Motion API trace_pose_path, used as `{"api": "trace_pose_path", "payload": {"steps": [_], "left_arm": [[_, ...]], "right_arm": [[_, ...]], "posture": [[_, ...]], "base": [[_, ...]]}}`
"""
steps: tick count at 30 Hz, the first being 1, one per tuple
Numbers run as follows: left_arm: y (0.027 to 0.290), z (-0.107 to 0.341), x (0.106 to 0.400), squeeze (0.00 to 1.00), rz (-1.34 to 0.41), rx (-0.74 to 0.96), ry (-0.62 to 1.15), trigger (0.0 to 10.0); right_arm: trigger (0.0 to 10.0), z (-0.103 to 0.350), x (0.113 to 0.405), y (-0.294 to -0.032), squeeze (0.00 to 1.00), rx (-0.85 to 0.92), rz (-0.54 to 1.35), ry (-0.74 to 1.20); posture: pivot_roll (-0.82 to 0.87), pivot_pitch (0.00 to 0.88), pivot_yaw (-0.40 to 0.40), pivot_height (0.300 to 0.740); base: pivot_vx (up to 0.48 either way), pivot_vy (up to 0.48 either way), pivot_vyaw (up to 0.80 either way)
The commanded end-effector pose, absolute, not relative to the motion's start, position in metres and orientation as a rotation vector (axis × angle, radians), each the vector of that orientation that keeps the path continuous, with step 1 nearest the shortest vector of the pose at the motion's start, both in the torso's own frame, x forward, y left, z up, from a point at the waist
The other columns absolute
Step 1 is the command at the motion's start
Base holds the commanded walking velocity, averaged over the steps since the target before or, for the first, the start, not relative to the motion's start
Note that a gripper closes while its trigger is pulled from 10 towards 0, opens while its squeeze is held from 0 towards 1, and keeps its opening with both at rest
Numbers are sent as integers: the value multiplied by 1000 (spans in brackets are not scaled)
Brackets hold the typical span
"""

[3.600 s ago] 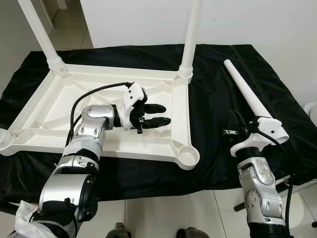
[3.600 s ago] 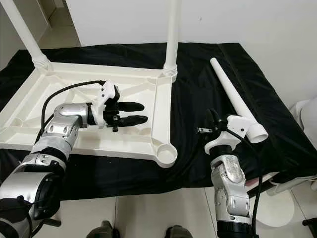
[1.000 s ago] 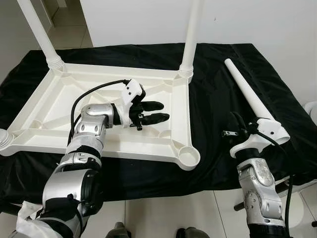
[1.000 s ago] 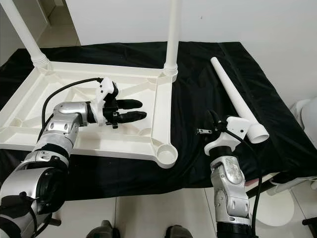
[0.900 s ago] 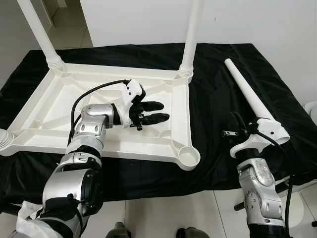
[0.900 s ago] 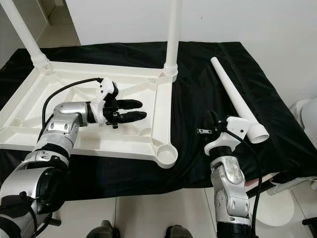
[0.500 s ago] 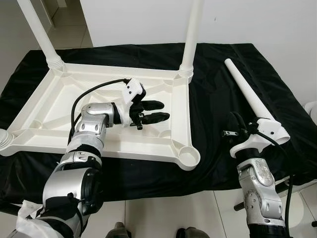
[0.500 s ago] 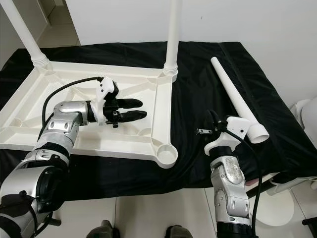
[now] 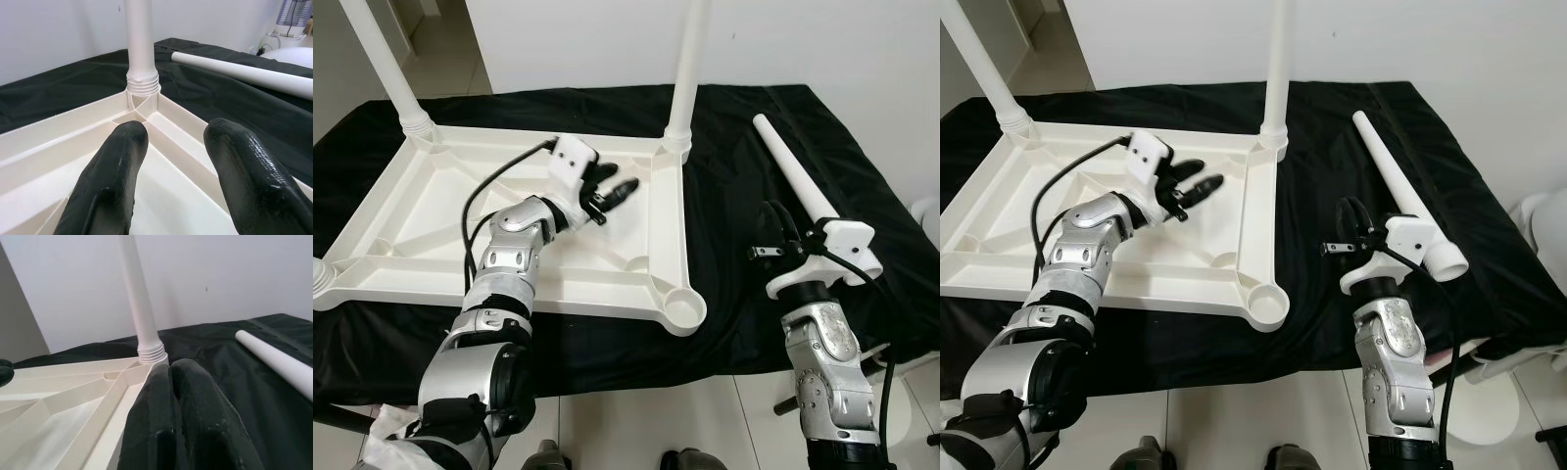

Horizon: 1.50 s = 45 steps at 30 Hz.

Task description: Building children table

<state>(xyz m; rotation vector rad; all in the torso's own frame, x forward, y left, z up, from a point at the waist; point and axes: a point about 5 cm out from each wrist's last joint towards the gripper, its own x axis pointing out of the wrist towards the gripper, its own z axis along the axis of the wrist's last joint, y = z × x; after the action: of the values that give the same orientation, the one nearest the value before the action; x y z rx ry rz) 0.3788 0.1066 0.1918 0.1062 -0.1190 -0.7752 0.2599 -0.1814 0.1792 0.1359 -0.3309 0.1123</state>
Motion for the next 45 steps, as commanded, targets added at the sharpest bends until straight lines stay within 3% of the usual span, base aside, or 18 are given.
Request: {"api": "trace_pose_path", "payload": {"steps": [1,8,11,18,27,39,45], "left_arm": [[107,189,378,0,-760,104,-115,10000],[108,186,379,0,-731,95,-102,10000],[115,182,385,0,-579,80,-65,10000],[119,180,387,0,-471,56,-60,10000],[131,176,383,0,-171,9,-78,10000],[129,177,384,0,-131,-12,-69,10000],[139,176,385,0,-7,-100,-26,10000]], "right_arm": [[10000,180,259,-180,0,137,128,-327],[10000,179,258,-180,0,137,128,-326],[10000,176,261,-186,0,117,58,-309],[10000,171,263,-193,0,73,-25,-285],[10000,164,270,-227,0,28,-319,-231],[10000,162,273,-229,0,12,-336,-222],[10000,162,272,-234,0,-1,-378,-224]], "posture": [[-13,35,18,740],[-12,35,15,740],[-15,33,21,740],[-15,33,25,740],[4,26,20,740],[4,20,16,740],[-5,18,15,740]], "base": [[0,0,0],[0,0,0],[0,0,0],[0,0,0],[0,0,0],[0,0,0],[0,0,0]]}}
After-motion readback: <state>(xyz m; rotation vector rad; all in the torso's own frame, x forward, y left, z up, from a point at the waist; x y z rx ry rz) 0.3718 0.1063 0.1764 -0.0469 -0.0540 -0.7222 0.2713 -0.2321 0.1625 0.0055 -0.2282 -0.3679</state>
